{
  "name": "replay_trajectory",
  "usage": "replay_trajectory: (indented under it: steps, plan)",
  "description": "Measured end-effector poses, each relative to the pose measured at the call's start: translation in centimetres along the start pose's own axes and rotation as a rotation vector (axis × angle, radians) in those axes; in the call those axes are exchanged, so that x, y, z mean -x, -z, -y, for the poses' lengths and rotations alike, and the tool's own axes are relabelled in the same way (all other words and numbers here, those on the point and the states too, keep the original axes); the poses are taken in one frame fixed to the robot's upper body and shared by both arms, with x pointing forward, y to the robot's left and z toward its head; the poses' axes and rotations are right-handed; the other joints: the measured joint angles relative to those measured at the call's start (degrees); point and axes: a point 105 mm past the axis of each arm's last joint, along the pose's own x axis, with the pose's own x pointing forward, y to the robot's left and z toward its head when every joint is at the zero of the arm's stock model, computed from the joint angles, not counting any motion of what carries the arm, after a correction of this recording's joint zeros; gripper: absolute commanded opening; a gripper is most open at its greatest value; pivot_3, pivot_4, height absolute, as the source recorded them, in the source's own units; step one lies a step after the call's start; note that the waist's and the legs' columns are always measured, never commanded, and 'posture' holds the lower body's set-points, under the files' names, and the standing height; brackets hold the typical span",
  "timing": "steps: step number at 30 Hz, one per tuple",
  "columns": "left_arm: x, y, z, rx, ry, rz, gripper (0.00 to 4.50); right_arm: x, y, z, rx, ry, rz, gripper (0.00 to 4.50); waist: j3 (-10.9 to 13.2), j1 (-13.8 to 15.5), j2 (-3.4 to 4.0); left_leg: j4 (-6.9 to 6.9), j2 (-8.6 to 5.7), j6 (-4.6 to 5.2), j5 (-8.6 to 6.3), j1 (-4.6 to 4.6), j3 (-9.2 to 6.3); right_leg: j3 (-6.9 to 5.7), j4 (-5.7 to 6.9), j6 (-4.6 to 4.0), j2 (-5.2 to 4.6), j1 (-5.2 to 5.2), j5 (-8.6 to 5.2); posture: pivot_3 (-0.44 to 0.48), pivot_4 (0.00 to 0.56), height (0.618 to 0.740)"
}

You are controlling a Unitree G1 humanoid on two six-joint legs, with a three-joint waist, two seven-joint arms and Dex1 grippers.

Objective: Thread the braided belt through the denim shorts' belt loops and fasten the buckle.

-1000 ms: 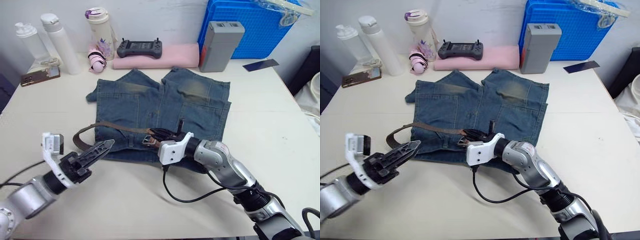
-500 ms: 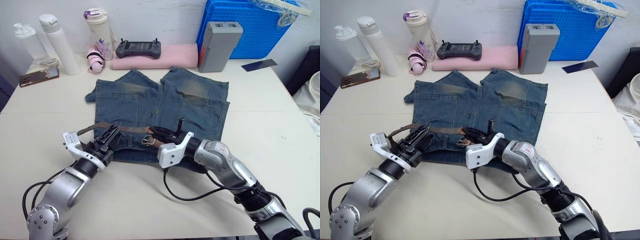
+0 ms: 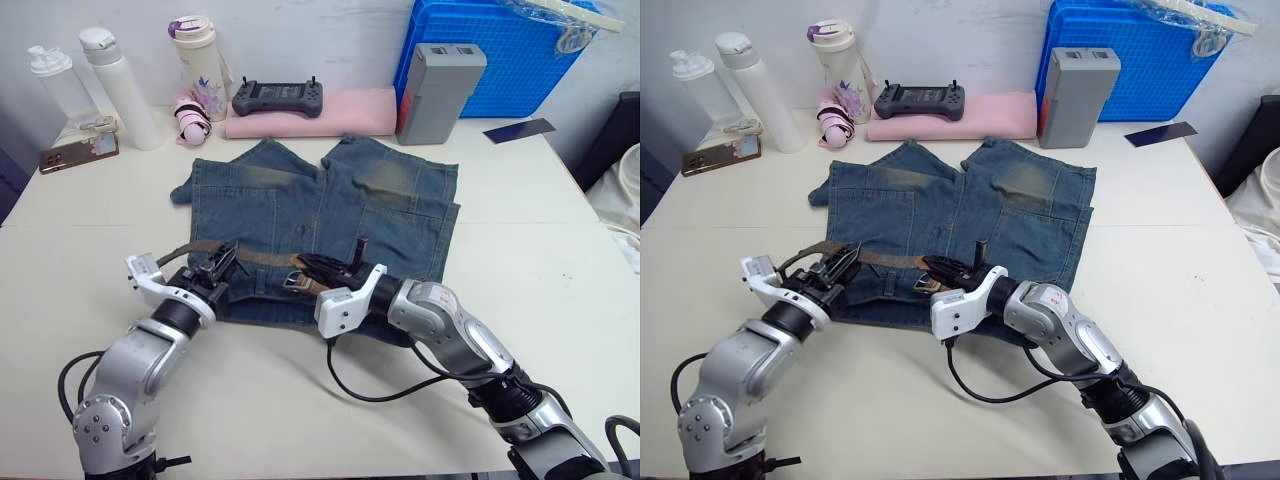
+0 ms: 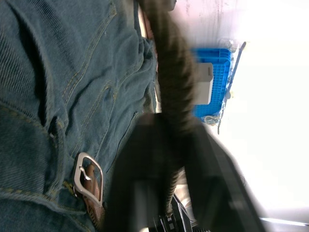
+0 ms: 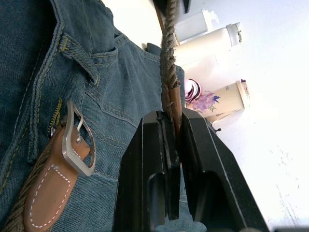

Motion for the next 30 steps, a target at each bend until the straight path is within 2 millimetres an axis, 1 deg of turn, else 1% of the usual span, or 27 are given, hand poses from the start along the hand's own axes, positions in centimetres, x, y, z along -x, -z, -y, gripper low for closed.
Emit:
replay_trajectory:
  steps: [6,8,10,11,12,14,16,18,19,23,26,30]
  plan:
    - [0.1,-0.2,-0.7,-0.003,-0.007,-0.017,0.02,0.0,0.0,0.0,-0.001,-0.001,0.002,0.00,0.0,0.1,0.00,0.00,0.01,-0.01,0.00,0.00,0.00,0.00,-0.01,0.00,0.02,0.00,0.00,0.000,0.150,0.739]
    - [0.2,-0.4,-0.8,-0.020,0.018,-0.032,0.02,-0.1,-0.1,-0.1,-0.057,0.004,-0.002,0.00,0.0,0.3,0.00,-0.01,0.04,-0.02,0.00,0.01,0.00,0.00,-0.01,0.00,0.06,0.01,0.00,0.000,0.150,0.739]
    - [0.5,-0.6,-1.1,-0.058,0.030,-0.060,0.00,-0.1,-0.1,-0.2,-0.141,0.016,-0.004,0.90,0.0,0.5,0.00,-0.03,0.09,-0.08,-0.02,-0.01,-0.01,0.00,0.00,0.00,0.12,0.00,0.00,0.000,0.150,0.739]
    - [0.7,-0.7,-1.2,-0.077,0.042,-0.072,0.00,0.0,-0.1,-0.1,-0.185,0.025,-0.006,1.14,0.0,0.6,0.01,-0.05,0.10,-0.09,-0.02,-0.01,-0.01,0.00,0.00,0.00,0.12,0.00,0.00,0.000,0.150,0.739]
    - [1.0,-1.4,-1.3,-0.092,0.052,-0.063,0.00,0.3,0.2,0.0,-0.237,0.036,-0.020,1.70,0.0,0.7,0.02,-0.06,0.11,-0.10,-0.03,-0.01,-0.01,0.01,0.00,0.00,0.11,0.00,0.00,0.000,0.150,0.739]
    - [1.8,-2.8,-1.7,-0.140,0.044,-0.055,0.00,1.0,1.4,0.4,-0.388,0.043,-0.059,2.65,0.0,0.8,0.03,-0.06,0.13,-0.11,-0.03,0.01,-0.02,0.01,-0.03,-0.01,0.11,0.03,0.00,0.000,0.150,0.739]
    - [2.6,-4.0,-2.6,-0.178,0.002,-0.060,0.00,1.7,1.7,0.4,-0.524,0.021,-0.068,3.65,0.0,0.9,0.05,-0.11,0.14,-0.13,-0.04,0.00,-0.08,0.01,-0.02,-0.04,0.10,0.02,-0.02,0.000,0.150,0.739]
    - [3.3,-5.5,-3.6,-0.193,-0.040,-0.043,0.00,2.5,1.7,0.1,-0.660,-0.021,-0.067,4.45,0.1,0.9,0.11,-0.18,0.14,-0.15,-0.06,-0.01,-0.12,0.02,-0.05,-0.05,0.07,0.01,-0.02,0.000,0.150,0.739]
    - [3.5,-6.0,-3.8,-0.200,-0.041,-0.038,0.00,3.0,1.8,0.2,-0.722,-0.040,-0.067,4.45,0.1,0.9,0.13,-0.18,0.13,-0.15,-0.07,-0.02,-0.12,0.02,-0.07,-0.05,0.05,0.00,-0.02,0.000,0.150,0.739]
    - [3.7,-7.0,-4.1,-0.263,-0.051,-0.035,0.00,4.7,1.4,0.5,-0.867,-0.111,-0.065,4.45,0.1,1.0,0.15,-0.24,0.11,-0.17,-0.12,-0.02,-0.27,0.06,-0.09,-0.09,0.00,0.02,-0.04,0.000,0.150,0.739]
    - [3.6,-7.1,-4.1,-0.270,-0.044,-0.035,0.00,5.4,1.2,0.2,-0.938,-0.148,-0.073,4.45,0.1,1.0,0.15,-0.40,0.09,-0.18,-0.12,-0.03,-0.26,0.10,-0.10,-0.11,-0.01,-0.05,-0.06,0.000,0.150,0.739]
    - [2.7,-7.0,-3.7,-0.257,-0.021,-0.009,0.00,6.3,1.1,-0.3,-1.019,-0.169,-0.098,4.45,0.1,1.0,0.15,-0.46,0.09,-0.19,-0.12,-0.04,-0.24,0.12,-0.09,-0.13,-0.01,-0.12,-0.06,0.000,0.150,0.739]
